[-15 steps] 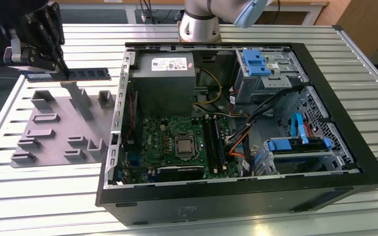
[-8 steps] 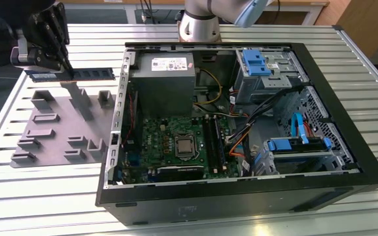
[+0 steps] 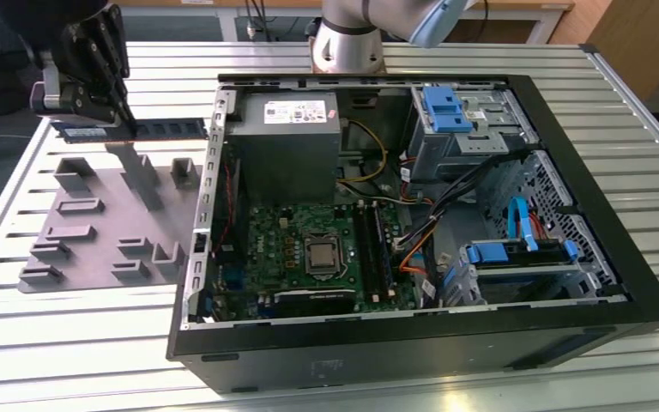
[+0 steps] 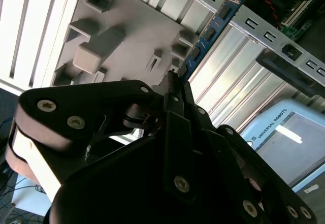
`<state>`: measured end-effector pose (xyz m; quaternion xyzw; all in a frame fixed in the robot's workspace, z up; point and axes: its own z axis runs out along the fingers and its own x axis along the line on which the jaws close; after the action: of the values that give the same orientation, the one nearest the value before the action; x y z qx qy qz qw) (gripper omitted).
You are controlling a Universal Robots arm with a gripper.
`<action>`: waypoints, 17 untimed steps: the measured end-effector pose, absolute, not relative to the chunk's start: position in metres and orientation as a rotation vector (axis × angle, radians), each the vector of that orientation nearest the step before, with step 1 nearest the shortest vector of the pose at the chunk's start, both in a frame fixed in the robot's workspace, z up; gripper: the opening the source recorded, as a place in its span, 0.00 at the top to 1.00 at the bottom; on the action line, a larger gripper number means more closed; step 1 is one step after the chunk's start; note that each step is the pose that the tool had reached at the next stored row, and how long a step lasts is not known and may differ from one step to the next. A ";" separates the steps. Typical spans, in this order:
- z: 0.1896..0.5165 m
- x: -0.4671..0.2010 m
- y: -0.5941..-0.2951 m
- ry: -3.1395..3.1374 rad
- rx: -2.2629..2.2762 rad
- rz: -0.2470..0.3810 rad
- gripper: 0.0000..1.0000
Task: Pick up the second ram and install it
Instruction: 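Pick up the second ram and move it above second insertion slot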
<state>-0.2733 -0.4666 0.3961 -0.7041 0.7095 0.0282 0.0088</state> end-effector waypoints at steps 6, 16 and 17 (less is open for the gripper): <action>0.396 -0.268 -0.467 2.216 -2.199 0.088 0.86; 0.396 -0.258 -0.467 2.217 -2.200 0.088 0.86; 0.396 -0.257 -0.467 2.217 -2.200 0.088 0.86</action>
<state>-0.2574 -0.4665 0.3961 -0.7041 0.7095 0.0282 0.0088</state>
